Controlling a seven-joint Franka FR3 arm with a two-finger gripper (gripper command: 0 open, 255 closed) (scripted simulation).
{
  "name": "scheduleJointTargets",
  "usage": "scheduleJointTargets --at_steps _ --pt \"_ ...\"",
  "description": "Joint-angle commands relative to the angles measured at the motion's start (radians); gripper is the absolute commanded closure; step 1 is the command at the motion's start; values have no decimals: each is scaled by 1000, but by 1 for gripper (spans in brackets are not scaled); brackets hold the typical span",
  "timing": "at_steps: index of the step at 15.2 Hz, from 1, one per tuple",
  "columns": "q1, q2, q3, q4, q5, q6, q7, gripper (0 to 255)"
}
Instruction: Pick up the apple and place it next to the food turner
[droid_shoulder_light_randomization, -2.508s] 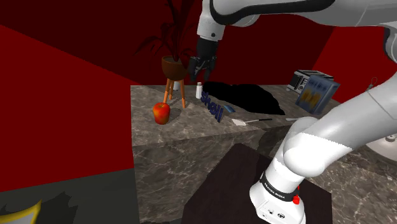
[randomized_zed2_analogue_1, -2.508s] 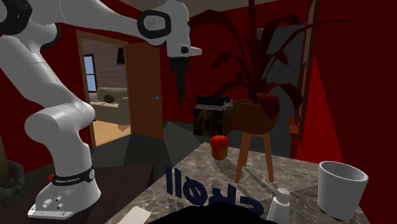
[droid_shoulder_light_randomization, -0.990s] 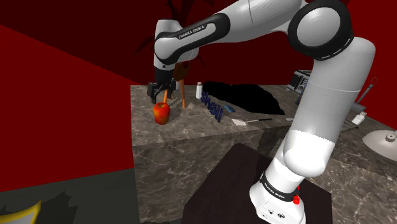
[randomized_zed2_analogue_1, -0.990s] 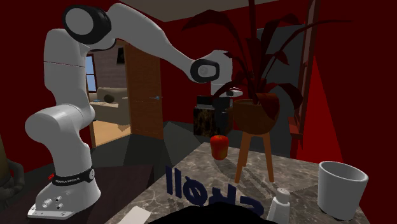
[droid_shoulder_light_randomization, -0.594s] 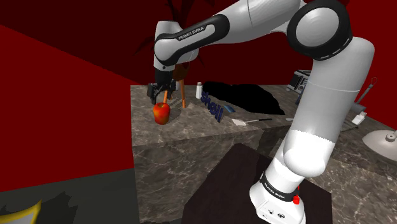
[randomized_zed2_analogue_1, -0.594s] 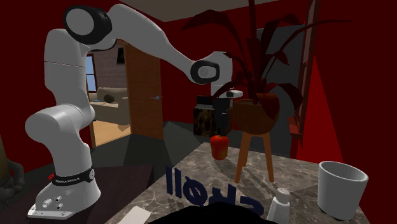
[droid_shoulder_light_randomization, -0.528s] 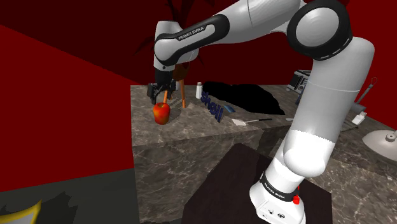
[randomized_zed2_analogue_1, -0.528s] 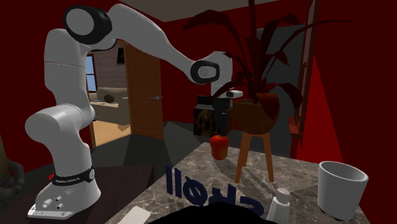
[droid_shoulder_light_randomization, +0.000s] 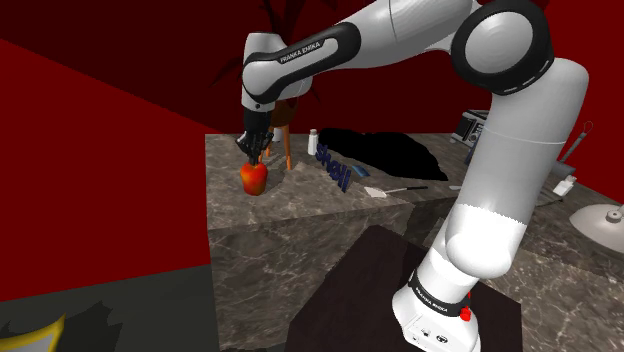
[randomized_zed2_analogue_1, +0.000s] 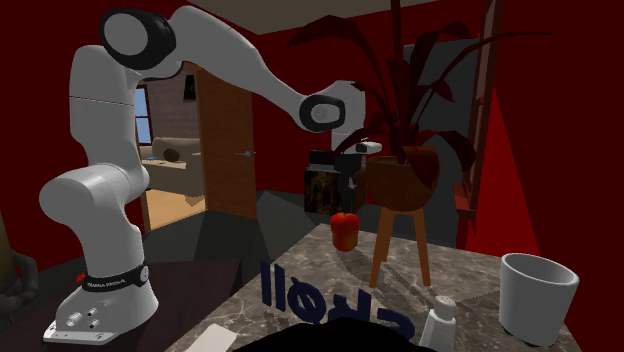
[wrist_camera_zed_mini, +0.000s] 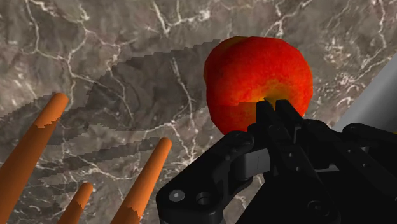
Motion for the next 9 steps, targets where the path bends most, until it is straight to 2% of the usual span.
scheduleJointTargets --at_steps 1,9 --pt "0 0 0 0 0 0 0 255" --pt "-1 -33 0 54 1 -88 1 255"
